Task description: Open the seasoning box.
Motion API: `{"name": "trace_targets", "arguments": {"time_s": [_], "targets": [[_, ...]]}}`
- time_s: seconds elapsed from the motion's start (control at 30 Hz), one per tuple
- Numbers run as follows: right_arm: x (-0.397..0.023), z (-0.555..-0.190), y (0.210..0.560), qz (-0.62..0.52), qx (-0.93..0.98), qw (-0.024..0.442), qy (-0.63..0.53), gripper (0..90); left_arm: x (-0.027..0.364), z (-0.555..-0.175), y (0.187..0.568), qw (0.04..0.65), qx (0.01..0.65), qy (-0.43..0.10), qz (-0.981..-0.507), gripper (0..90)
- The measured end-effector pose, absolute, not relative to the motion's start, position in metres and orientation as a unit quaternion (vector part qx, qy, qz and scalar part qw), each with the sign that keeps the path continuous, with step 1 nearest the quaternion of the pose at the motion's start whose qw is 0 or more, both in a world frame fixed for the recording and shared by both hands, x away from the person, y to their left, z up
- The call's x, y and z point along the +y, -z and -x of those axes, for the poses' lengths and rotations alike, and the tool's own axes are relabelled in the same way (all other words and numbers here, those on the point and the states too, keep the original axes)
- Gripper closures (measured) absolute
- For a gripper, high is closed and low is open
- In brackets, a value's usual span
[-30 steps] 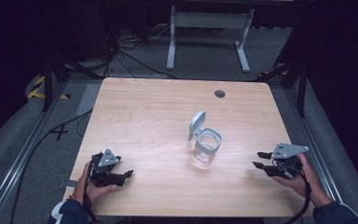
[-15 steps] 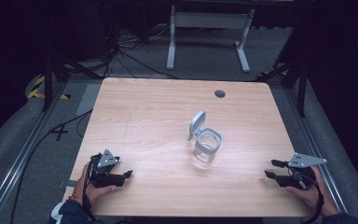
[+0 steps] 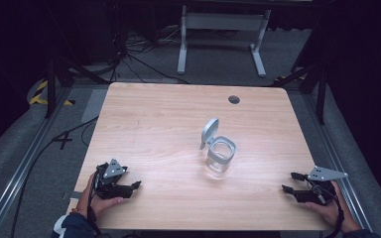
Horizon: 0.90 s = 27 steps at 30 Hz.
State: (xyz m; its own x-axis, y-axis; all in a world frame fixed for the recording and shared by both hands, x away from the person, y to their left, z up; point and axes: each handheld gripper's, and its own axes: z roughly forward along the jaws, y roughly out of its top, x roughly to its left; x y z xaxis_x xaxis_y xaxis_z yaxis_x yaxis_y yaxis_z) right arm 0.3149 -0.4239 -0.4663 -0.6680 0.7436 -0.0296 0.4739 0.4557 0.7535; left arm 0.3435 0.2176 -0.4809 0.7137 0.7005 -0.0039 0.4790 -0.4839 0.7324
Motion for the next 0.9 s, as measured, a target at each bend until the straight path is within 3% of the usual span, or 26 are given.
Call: {"name": "trace_targets", "arguments": {"time_s": [0.9], "targets": [[-0.4229,-0.3167,0.4665,-0.364,0.834,0.179,-0.373,31.3,0.2162,-0.3437,0.4811,0.369,0.363,-0.145,-0.843,23.5]]}}
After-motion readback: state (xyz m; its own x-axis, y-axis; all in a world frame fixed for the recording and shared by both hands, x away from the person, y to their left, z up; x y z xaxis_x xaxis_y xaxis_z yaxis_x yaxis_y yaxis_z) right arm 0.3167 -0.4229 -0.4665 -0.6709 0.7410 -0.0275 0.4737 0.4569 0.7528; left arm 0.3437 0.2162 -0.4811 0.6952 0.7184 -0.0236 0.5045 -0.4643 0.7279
